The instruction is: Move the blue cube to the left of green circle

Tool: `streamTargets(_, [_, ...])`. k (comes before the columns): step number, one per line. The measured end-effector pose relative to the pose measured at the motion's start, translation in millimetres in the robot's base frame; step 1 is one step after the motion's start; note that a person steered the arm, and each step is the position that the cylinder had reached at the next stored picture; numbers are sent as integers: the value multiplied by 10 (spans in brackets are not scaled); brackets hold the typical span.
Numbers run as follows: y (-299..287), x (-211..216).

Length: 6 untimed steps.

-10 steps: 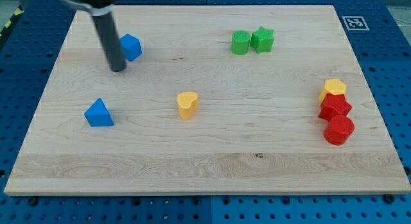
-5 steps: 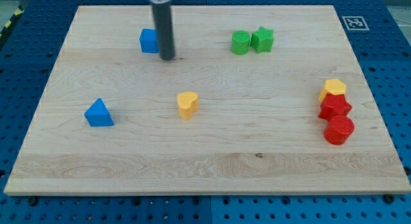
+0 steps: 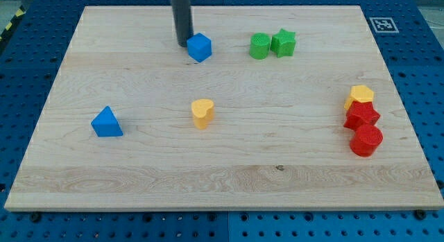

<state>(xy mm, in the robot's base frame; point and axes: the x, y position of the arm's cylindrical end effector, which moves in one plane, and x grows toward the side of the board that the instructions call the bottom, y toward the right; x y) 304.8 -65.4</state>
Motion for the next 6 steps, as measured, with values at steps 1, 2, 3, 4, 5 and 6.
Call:
streamTargets(1, [-278, 27])
streamTargets(2, [-422, 300])
streamTargets(3, [-25, 304])
streamTargets(4, [369, 198])
streamTargets(5, [410, 198])
streamTargets(6, [414, 198])
